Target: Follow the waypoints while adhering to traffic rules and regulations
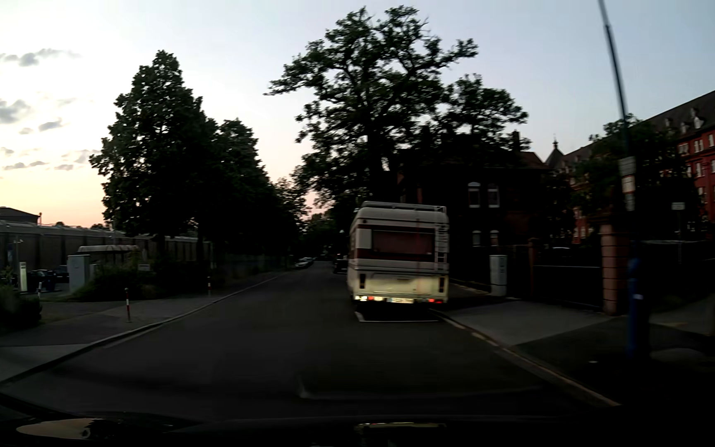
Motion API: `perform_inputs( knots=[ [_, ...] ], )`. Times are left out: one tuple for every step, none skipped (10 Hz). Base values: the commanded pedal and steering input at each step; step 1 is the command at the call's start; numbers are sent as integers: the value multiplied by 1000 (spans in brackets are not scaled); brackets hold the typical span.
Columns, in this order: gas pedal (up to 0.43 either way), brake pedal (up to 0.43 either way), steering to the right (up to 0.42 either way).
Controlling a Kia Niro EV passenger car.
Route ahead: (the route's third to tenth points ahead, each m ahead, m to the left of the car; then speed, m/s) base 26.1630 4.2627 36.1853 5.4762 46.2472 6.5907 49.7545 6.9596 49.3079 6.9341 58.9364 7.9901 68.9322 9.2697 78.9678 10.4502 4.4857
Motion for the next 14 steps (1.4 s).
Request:
perform_inputs(
  knots=[
    [118,0,-216],
    [118,0,-194],
    [118,0,-160],
    [118,0,-134],
    [118,0,-121],
    [118,0,-109],
    [118,0,-102],
    [118,0,-96],
    [118,0,-89],
    [118,0,-81],
    [118,0,-74],
    [130,0,-63],
    [130,0,-50],
    [130,0,-36]
  ],
)
